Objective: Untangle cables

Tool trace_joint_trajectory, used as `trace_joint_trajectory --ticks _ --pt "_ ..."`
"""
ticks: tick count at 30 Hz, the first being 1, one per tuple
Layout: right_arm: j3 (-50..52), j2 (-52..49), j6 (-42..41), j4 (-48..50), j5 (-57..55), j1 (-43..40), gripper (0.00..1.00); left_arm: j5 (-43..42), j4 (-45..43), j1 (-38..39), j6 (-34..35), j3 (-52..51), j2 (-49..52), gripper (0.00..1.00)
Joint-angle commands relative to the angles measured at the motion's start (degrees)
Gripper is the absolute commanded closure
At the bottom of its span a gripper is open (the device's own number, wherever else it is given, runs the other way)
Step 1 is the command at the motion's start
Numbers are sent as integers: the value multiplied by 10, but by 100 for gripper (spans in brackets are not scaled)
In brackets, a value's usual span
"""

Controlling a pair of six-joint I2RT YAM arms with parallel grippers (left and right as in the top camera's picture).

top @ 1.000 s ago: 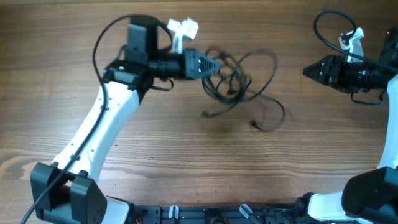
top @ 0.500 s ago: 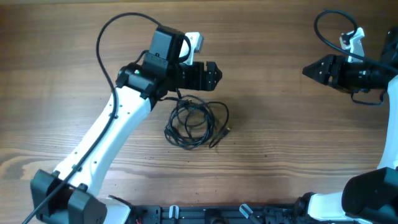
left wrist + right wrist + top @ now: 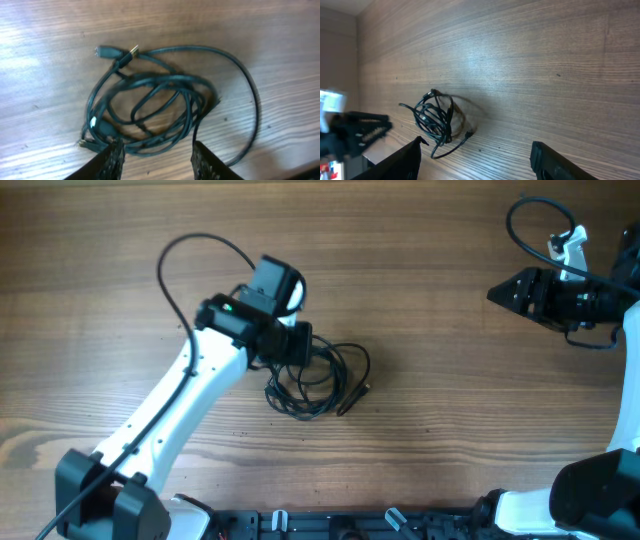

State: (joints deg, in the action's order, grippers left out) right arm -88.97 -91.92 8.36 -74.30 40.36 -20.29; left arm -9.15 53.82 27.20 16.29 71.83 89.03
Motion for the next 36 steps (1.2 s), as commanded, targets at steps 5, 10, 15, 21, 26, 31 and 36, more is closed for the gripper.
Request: trace_joint_trajectory --ticks 5,10,15,21,26,31,36 --pt "4 15 -10 1 -5 2 28 80 -220 32 86 -178 0 53" --pt "4 15 -11 1 -5 2 28 119 -308 32 86 -219 30 54" --pt "4 15 -11 -4 -5 2 28 122 -361 33 82 -219 101 57" --pt "4 15 -8 -6 1 10 30 125 -365 32 82 -217 106 94" --pt "4 24 27 -2 2 103 36 50 -293 10 83 -135 28 96" --pt "4 45 -41 76 2 231 37 -88 -198 -40 116 -32 -53 96" --pt "3 55 -146 171 5 322 37 -159 -158 -82 140 -2 -85 96"
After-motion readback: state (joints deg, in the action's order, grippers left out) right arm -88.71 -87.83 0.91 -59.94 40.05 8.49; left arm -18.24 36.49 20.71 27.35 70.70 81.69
